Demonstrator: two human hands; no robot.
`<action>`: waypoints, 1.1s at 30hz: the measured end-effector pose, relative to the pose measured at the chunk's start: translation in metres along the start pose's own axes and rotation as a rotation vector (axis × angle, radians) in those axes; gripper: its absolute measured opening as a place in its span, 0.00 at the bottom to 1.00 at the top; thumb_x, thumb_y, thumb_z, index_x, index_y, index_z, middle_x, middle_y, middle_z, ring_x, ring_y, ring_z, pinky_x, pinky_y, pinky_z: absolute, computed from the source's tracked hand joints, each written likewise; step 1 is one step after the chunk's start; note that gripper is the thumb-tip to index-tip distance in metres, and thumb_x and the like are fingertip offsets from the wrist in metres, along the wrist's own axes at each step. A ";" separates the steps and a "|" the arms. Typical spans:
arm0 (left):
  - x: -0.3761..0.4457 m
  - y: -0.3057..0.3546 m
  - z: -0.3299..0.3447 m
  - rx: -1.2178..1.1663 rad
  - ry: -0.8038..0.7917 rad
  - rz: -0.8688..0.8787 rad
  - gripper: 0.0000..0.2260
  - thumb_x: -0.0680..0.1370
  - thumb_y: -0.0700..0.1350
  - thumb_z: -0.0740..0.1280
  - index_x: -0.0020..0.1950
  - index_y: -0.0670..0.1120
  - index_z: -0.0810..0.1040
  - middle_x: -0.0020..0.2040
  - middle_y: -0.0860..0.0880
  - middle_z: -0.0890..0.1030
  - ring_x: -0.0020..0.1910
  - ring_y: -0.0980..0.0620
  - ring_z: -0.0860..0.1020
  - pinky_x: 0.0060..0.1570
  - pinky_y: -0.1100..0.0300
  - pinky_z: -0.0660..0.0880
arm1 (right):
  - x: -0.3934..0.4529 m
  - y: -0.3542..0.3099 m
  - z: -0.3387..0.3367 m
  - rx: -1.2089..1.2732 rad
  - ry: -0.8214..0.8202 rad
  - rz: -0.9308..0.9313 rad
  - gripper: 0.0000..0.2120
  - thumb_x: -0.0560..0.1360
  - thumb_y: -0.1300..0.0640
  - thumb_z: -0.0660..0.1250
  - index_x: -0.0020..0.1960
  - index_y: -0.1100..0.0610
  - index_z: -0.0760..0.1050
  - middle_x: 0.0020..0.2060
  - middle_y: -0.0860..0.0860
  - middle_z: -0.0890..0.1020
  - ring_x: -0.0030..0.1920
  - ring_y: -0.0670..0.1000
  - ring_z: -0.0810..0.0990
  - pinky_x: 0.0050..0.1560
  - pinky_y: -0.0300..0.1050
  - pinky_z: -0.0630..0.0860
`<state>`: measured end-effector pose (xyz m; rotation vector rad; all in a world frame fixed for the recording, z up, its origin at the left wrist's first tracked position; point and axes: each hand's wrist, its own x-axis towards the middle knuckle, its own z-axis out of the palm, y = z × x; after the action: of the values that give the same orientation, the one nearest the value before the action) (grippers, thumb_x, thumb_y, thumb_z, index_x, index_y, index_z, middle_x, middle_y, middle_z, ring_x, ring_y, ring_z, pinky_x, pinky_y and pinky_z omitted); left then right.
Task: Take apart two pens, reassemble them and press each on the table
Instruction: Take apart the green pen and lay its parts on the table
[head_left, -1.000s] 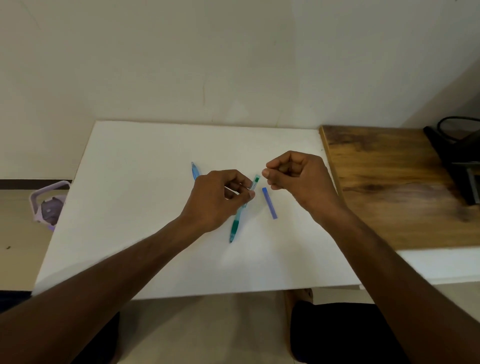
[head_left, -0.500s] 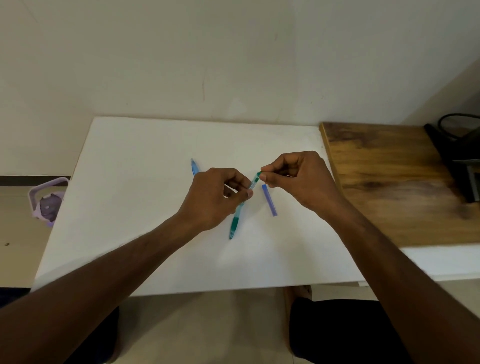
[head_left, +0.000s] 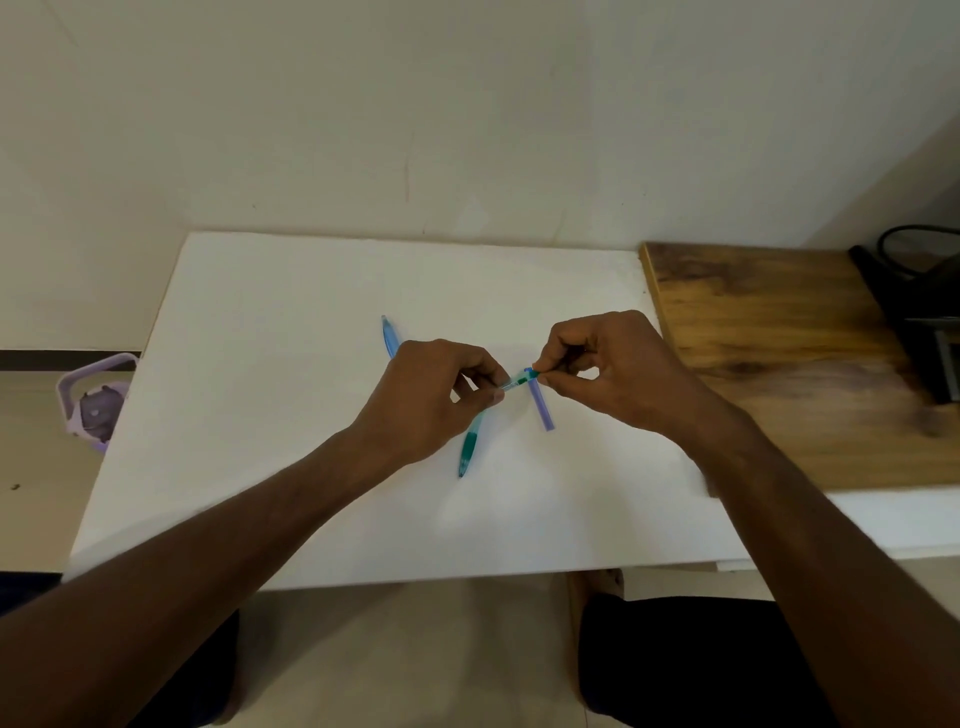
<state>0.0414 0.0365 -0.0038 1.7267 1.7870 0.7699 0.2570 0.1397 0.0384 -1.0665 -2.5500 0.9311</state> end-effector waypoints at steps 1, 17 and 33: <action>0.000 0.000 0.000 -0.001 -0.003 0.012 0.06 0.80 0.49 0.75 0.56 0.52 0.88 0.49 0.58 0.87 0.44 0.60 0.83 0.47 0.74 0.72 | 0.000 0.001 -0.001 0.005 -0.017 0.006 0.04 0.75 0.59 0.79 0.48 0.53 0.87 0.42 0.44 0.88 0.42 0.45 0.86 0.51 0.41 0.85; 0.003 0.015 0.005 -0.415 0.089 -0.287 0.11 0.75 0.53 0.79 0.54 0.51 0.88 0.42 0.57 0.88 0.38 0.59 0.88 0.39 0.66 0.84 | 0.011 -0.014 0.020 0.577 0.136 0.253 0.11 0.77 0.64 0.75 0.59 0.56 0.85 0.47 0.54 0.89 0.49 0.56 0.89 0.56 0.54 0.86; 0.014 -0.057 -0.036 0.282 0.171 -0.503 0.24 0.73 0.67 0.75 0.49 0.48 0.74 0.40 0.53 0.77 0.38 0.55 0.75 0.41 0.58 0.70 | 0.008 0.033 0.018 0.024 0.060 0.627 0.07 0.75 0.56 0.79 0.51 0.54 0.83 0.41 0.50 0.87 0.36 0.45 0.86 0.35 0.33 0.78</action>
<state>-0.0243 0.0476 -0.0199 1.2990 2.4095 0.4753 0.2620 0.1543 0.0030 -1.9053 -2.1674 1.0291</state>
